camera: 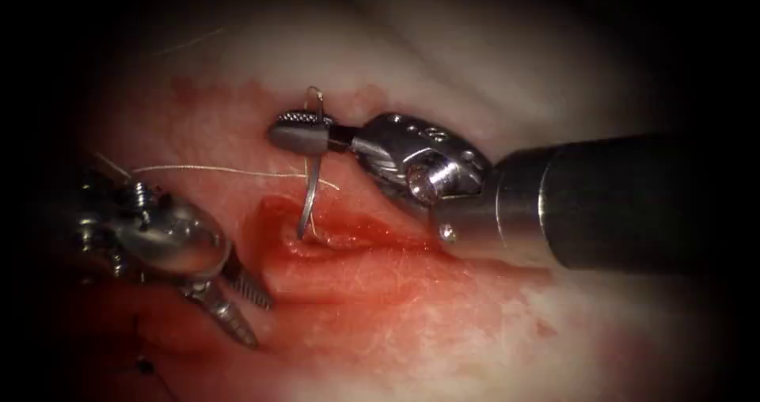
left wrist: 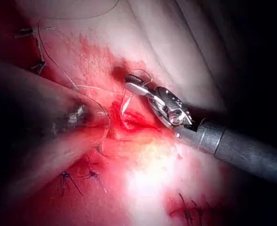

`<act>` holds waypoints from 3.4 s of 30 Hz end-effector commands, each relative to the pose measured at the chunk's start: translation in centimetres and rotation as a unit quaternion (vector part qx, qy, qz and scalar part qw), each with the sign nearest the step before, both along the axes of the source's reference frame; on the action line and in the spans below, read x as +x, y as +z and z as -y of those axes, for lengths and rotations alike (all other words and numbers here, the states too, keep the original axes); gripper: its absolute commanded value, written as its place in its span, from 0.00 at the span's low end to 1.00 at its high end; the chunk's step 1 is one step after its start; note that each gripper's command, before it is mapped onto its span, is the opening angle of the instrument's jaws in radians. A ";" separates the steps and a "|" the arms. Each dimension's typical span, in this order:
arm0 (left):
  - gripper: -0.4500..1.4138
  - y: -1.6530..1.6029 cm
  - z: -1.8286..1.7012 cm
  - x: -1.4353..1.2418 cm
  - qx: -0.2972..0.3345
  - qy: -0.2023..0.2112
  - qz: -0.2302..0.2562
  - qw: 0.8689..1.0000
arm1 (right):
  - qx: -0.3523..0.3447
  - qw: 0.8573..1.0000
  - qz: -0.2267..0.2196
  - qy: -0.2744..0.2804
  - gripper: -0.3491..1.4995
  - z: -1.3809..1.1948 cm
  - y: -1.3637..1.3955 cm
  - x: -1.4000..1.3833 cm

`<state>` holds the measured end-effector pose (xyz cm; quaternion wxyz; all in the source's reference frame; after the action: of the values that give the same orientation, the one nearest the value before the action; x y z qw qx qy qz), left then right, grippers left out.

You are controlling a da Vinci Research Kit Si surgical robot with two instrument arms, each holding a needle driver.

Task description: Wound Closure

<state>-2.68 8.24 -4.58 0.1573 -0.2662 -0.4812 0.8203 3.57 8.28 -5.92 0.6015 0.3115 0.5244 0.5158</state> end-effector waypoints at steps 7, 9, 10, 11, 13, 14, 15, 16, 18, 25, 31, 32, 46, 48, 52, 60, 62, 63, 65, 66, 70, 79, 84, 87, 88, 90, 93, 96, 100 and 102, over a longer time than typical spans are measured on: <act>0.53 0.05 0.04 -0.04 0.001 0.001 0.001 1.000 | 0.053 0.998 -0.026 -0.005 0.00 0.09 -0.02 0.17; 0.53 0.05 0.04 -0.04 0.001 0.001 0.001 1.000 | 0.063 0.998 -0.030 -0.005 0.00 0.12 -0.03 0.18; 0.53 0.05 0.04 -0.04 0.001 0.001 0.001 1.000 | 0.069 0.997 -0.031 -0.005 0.00 0.13 -0.04 0.19; 0.53 0.05 0.04 -0.04 0.001 0.001 0.001 1.000 | 0.074 0.997 -0.033 -0.005 0.00 0.14 -0.05 0.19; 0.53 0.05 0.03 -0.04 0.001 0.002 0.001 1.000 | 0.088 0.995 -0.036 -0.002 0.00 0.17 -0.07 0.20; 0.53 0.05 0.03 -0.03 0.001 0.002 0.001 1.000 | 0.097 0.995 -0.036 -0.001 0.00 0.18 -0.07 0.21; 0.53 0.05 0.03 -0.03 0.001 0.002 0.001 1.000 | 0.103 0.994 -0.038 0.001 0.00 0.18 -0.08 0.21; 0.53 0.05 0.03 -0.03 0.001 0.002 0.001 1.000 | 0.103 0.994 -0.038 0.001 0.00 0.18 -0.08 0.21; 0.53 0.05 0.03 -0.03 0.001 0.002 0.001 1.000 | 0.112 0.993 -0.039 0.003 0.00 0.17 -0.08 0.22; 0.53 0.05 0.04 -0.04 0.001 0.002 0.001 1.000 | 0.145 0.988 -0.049 0.004 0.00 0.23 -0.11 0.24; 0.53 0.05 0.04 -0.04 0.001 0.001 0.001 1.000 | 0.183 0.982 -0.057 0.006 0.00 0.32 -0.20 0.29; 0.53 0.05 0.04 -0.04 0.001 0.001 0.001 1.000 | 0.186 0.981 -0.058 0.006 0.00 0.32 -0.22 0.30; 0.53 -0.08 -0.02 -0.02 -0.014 -0.010 0.016 1.000 | 0.064 0.997 -0.011 0.044 0.80 -0.02 -0.20 0.11; 0.53 -0.14 -0.06 -0.01 -0.035 -0.017 0.035 0.999 | 0.004 0.999 0.008 0.035 0.80 -0.07 -0.15 0.01; 0.56 -0.26 -0.13 -0.01 -0.092 -0.023 0.069 0.993 | -0.083 0.995 0.052 0.006 0.83 -0.19 -0.05 -0.26; 0.58 -0.38 -0.30 -0.05 -0.214 -0.066 0.129 0.966 | -0.110 0.989 0.095 -0.013 0.84 -0.24 0.11 -0.68; 0.59 -0.39 -0.32 -0.06 -0.246 -0.092 0.148 0.953 | -0.110 0.990 0.090 -0.020 0.84 -0.22 0.11 -0.66; 0.59 -0.39 -0.31 -0.06 -0.255 -0.096 0.150 0.950 | -0.109 0.990 0.089 -0.020 0.83 -0.21 0.11 -0.65; 0.59 -0.39 -0.32 -0.06 -0.268 -0.109 0.154 0.945 | -0.109 0.990 0.088 -0.021 0.83 -0.20 0.11 -0.63; 0.59 -0.38 -0.32 -0.05 -0.281 -0.120 0.159 0.939 | -0.110 0.990 0.088 -0.021 0.83 -0.19 0.11 -0.62; 0.59 -0.35 -0.36 -0.12 -0.301 -0.136 0.178 0.927 | -0.112 0.990 0.085 -0.024 0.82 -0.15 0.16 -0.58; 0.50 -0.12 -0.43 -0.34 -0.295 -0.137 0.215 0.921 | -0.116 0.989 0.085 -0.026 0.82 -0.14 0.19 -0.57; 0.16 -0.10 -0.41 -0.37 -0.282 -0.130 0.238 0.920 | -0.114 0.990 0.085 -0.025 0.82 -0.14 0.20 -0.58; 0.05 -0.04 -0.39 -0.36 -0.259 -0.142 0.225 0.929 | -0.114 0.990 0.085 -0.025 0.81 -0.13 0.20 -0.58; 0.05 -0.02 -0.38 -0.36 -0.248 -0.146 0.219 0.932 | -0.112 0.990 0.084 -0.024 0.81 -0.13 0.20 -0.57; 0.05 0.02 -0.32 -0.34 -0.176 -0.166 0.190 0.951 | -0.112 0.990 0.084 -0.024 0.81 -0.13 0.20 -0.57; 0.05 0.01 -0.28 -0.32 -0.134 -0.172 0.177 0.960 | -0.111 0.990 0.080 -0.027 0.81 -0.12 0.18 -0.58; 0.05 -0.04 -0.27 -0.29 -0.089 -0.175 0.170 0.966 | -0.101 0.992 0.058 -0.049 0.69 -0.06 -0.04 -0.63; 0.05 -0.02 -0.31 -0.27 -0.083 -0.169 0.176 0.966 | -0.114 0.990 0.033 -0.082 0.07 0.11 -0.38 -0.70; 0.05 -0.01 -0.37 -0.23 -0.086 -0.176 0.178 0.964 | -0.133 0.986 0.028 -0.098 0.00 0.28 -0.57 -0.72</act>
<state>-2.82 8.70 -4.64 0.1891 -0.5038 -0.3725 0.7561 2.78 7.98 -6.57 0.7070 0.2626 0.5358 0.3795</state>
